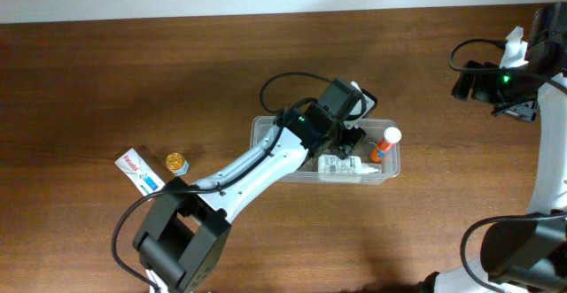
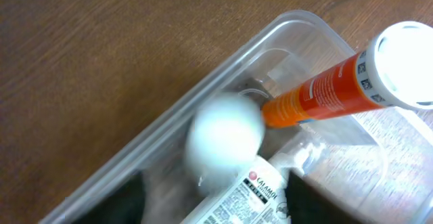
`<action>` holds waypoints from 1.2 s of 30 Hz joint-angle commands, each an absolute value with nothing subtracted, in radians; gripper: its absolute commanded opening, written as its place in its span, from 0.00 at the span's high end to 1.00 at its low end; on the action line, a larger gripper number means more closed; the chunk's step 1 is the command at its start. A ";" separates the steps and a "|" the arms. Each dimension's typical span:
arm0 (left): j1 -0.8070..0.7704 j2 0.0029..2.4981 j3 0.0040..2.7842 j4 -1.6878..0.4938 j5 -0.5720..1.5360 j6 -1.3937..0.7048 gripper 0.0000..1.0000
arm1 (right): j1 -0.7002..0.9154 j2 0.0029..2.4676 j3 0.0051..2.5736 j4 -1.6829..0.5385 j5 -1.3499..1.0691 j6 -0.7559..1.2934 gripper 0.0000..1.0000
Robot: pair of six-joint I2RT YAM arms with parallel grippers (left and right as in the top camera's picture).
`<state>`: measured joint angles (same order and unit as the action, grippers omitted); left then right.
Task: Pack container
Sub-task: 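Place the dark bottle into the container with the left gripper, then grasp the gold-capped jar with the left gripper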
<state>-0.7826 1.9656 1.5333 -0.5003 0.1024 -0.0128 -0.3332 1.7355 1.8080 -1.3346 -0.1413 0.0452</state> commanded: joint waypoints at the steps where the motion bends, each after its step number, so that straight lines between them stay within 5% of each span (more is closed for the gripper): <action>1: -0.783 1.963 1.548 -0.519 0.117 -0.011 0.13 | -0.334 1.741 1.803 -1.333 -0.158 0.047 0.02; 3: -0.781 1.944 1.567 -0.553 0.115 -0.011 0.01 | -0.334 1.741 1.803 -1.333 -0.166 0.046 0.02; 12: -0.652 1.674 1.651 -0.850 -0.102 -0.099 0.01 | -0.334 1.741 1.803 -1.337 -0.166 0.046 0.02; 23: -0.202 1.532 1.628 -1.205 -0.094 -0.299 0.00 | -0.334 1.741 1.803 -1.336 -0.166 0.046 0.02; 36: -0.026 1.638 1.282 -1.048 -0.002 -0.295 0.01 | -0.334 1.741 1.803 -1.341 -0.167 0.046 0.01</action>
<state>-0.0486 1.6081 1.3376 -1.0874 -0.0559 -0.3069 -0.3332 1.7355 1.8080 -1.3392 -0.1566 0.0456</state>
